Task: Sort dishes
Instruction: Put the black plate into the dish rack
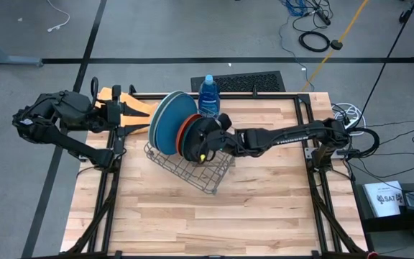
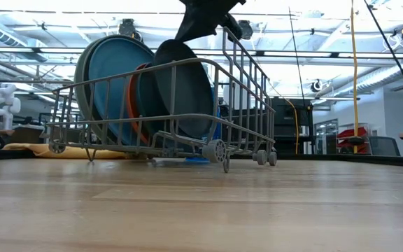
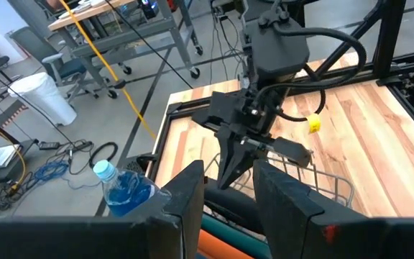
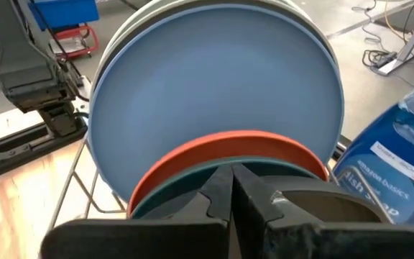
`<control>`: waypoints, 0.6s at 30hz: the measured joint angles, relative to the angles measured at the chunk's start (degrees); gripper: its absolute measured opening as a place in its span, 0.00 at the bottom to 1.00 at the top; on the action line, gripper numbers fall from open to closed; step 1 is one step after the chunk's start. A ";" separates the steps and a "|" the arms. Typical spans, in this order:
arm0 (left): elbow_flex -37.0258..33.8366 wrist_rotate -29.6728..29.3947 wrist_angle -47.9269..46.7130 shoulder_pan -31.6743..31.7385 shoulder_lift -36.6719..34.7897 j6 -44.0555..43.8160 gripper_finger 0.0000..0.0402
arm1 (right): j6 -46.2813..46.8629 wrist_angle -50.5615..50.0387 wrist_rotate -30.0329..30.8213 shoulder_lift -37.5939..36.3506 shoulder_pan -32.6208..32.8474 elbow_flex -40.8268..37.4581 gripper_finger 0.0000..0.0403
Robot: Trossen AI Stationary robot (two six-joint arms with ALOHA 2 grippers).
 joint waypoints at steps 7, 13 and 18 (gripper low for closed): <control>0.00 0.00 0.00 0.00 0.00 0.00 0.31 | 1.44 -1.65 1.57 0.11 1.76 -0.05 0.00; -0.01 0.00 -0.02 -0.01 0.00 -0.02 0.31 | 3.43 -3.08 1.40 0.11 3.45 -0.11 0.00; -0.01 0.00 0.00 0.00 0.00 -0.02 0.31 | 4.23 -4.48 1.37 0.11 5.31 -0.19 0.00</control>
